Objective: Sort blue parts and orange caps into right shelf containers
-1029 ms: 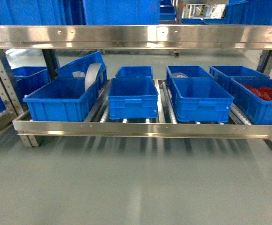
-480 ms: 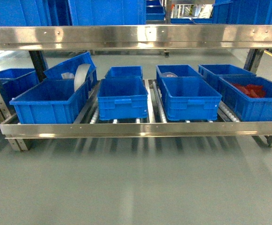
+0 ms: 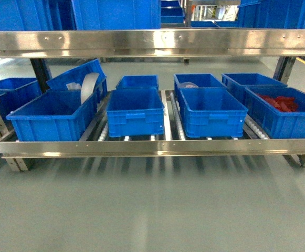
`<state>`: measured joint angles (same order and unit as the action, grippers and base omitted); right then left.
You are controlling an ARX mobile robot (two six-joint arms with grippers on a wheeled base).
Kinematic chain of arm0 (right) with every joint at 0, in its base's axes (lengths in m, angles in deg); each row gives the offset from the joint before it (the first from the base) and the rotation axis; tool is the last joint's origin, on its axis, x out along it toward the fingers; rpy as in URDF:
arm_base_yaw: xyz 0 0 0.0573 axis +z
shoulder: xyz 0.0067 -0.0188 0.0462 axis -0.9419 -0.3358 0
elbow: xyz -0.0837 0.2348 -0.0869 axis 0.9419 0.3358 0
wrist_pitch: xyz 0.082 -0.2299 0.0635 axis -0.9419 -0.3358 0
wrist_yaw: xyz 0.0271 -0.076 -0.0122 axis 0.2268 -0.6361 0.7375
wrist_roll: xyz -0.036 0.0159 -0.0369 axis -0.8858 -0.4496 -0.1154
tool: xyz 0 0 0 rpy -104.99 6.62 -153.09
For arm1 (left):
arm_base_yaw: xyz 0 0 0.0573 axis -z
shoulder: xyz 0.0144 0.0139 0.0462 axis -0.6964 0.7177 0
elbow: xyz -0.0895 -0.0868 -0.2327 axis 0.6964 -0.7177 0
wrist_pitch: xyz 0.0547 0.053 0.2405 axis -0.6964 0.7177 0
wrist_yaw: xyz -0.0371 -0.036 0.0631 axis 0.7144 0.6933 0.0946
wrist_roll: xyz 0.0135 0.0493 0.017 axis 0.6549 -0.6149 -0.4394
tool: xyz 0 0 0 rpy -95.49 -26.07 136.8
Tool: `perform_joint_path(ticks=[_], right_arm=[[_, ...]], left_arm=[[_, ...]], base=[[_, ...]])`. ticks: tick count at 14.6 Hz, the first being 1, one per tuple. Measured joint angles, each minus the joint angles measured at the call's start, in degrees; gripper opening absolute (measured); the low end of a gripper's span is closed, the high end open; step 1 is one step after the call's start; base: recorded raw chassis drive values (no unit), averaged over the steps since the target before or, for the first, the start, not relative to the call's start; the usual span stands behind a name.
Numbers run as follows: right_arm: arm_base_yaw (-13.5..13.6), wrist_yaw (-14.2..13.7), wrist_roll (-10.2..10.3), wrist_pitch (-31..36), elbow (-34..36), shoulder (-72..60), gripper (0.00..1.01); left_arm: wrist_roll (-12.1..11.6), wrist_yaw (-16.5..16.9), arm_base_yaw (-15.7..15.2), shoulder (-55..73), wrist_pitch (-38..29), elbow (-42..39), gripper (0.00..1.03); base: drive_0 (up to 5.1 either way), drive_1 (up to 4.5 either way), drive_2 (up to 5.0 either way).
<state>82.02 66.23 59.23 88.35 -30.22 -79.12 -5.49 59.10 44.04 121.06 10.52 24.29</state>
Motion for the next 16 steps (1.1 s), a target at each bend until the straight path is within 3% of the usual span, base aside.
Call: perform_joint_path(ticks=[13,16], right_arm=[[0.0,-0.17,0.0,-0.2,0.0,0.0,0.44],[0.09,0.17,0.0,0.11,0.0,0.0,0.44]], left_arm=[[0.0,0.04,0.04,0.02,0.04,0.0,0.44],[0.0,-0.24,-0.22,0.11,-0.07,0.0,0.44]], base=[[0.1,4.21,-3.9],[3.2,1.8,-4.9]])
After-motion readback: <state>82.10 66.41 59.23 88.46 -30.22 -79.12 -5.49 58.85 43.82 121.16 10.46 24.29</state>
